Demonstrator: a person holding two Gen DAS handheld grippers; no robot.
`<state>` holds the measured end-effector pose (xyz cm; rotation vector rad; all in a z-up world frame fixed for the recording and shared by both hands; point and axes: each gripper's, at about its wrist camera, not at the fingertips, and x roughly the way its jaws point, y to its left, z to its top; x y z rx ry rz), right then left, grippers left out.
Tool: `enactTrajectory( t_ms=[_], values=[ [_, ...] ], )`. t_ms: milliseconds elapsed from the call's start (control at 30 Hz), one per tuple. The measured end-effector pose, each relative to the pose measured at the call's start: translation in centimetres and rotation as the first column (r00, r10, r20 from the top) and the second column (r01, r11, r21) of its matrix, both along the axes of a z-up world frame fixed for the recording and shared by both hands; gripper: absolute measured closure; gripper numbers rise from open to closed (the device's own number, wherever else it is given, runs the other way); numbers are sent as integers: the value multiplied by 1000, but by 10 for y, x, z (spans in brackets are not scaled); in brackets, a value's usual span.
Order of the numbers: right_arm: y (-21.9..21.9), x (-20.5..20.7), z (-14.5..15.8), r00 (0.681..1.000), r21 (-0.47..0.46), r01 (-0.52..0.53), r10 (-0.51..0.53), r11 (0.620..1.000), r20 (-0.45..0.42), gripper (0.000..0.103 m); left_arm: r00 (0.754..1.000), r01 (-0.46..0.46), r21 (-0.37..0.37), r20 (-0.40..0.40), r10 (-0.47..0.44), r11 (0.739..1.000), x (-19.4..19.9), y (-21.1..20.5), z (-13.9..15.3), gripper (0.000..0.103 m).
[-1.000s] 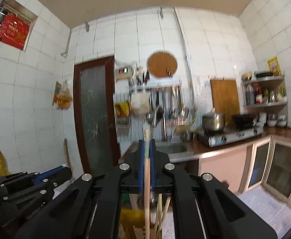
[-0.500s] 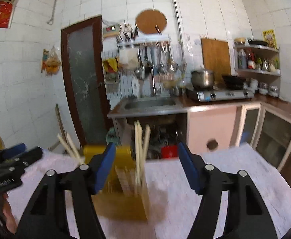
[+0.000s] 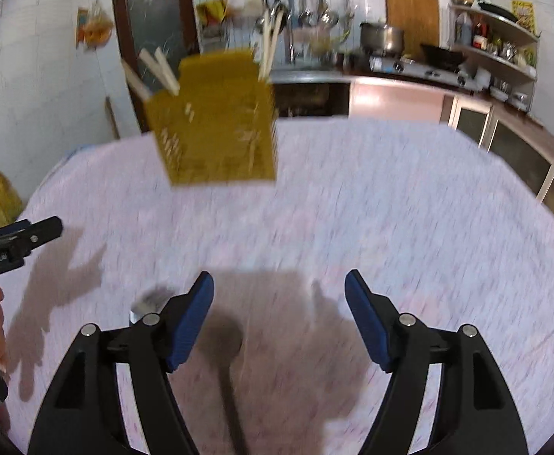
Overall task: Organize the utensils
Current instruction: 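Close the right tool on the grey spoon while the left tool grasps the green-handled fork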
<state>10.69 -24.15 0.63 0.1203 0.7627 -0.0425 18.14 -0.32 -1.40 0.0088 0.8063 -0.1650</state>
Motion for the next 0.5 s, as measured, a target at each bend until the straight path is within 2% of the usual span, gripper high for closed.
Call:
enactTrajectory(
  t_ms=[200,333,367,400,500],
  values=[
    [23,-5,-19,997,-8,-45,44,999,-68,32,999,36,74,-10,-35,997,-20,-9,-21,5],
    [34,3,-27,993,-33,-60,56,998,-104,34,999,43,75,-20,-42,996,-19,-11,-23,5],
    [36,6,-29,992,-40,-63,58,997,-112,36,999,43,71,-23,-41,997,-18,-13,-23,5],
    [38,9,-33,990,-44,-69,63,997,-128,49,999,41,65,-29,-39,997,-17,-15,-24,5],
    [34,12,-29,991,-30,-72,68,997,-117,67,998,49,56,-44,-47,997,-16,-21,-25,5]
  ],
)
